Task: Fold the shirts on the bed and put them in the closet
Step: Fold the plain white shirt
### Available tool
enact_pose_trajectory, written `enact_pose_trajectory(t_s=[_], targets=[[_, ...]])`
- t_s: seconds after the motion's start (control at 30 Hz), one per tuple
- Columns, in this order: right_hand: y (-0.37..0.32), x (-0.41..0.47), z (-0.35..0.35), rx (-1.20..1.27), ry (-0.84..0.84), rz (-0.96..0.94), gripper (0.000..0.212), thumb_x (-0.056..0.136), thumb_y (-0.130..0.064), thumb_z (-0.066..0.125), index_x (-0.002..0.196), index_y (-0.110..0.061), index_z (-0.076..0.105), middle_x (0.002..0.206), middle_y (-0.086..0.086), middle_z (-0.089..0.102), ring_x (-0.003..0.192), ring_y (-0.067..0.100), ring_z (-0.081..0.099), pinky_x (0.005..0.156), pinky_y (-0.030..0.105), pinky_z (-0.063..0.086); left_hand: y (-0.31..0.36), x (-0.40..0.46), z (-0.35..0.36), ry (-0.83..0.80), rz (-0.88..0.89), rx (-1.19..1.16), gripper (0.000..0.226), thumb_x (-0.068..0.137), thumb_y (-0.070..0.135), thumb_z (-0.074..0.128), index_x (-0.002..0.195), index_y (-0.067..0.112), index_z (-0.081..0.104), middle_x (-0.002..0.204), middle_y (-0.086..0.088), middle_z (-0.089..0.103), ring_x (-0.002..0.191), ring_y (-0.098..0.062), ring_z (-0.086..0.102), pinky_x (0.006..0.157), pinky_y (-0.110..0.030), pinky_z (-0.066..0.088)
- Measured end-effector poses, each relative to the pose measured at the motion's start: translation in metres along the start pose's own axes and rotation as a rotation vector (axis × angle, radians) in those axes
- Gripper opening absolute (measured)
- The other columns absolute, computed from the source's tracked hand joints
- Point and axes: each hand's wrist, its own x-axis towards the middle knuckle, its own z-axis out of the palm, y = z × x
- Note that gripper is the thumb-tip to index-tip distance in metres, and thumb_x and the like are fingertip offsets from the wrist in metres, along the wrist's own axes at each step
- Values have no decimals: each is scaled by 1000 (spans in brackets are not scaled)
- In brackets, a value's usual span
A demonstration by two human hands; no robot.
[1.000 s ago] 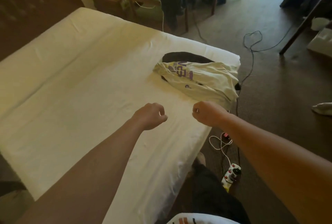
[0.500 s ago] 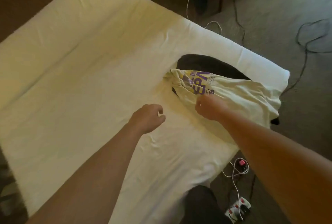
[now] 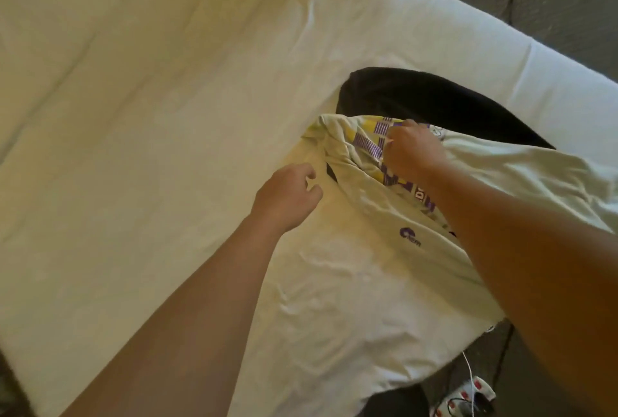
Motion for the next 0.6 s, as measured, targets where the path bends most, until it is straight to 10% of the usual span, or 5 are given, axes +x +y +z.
enact_pose_trajectory(t_s=[0.13,0.47,0.6], targets=[[15,26,21,22,-46,125,53,94,-23,56,146,-20,45,151,13,40,141,36,33,112,58,29,-5,25,23,-35,-8,-25,33,95,37,59,125,24,63,117,2,61,103,-21,59,90,-43,53],[14,15,18,-95,-85,122,25,90,-30,66,110,-16,61,85,3,61,85,27,63,95,48,47,-30,15,23,-95,-79,-72,26,93,36,60,116,23,65,101,1,67,93,-24,63,85,-42,55],[0,-24,6,-180,-76,1,36,89,-44,68,111,-16,68,106,5,59,104,26,53,95,44,46,-32,-10,8,-96,-81,-90,26,93,38,59,113,24,65,105,-2,68,93,-26,65,84,-43,56]])
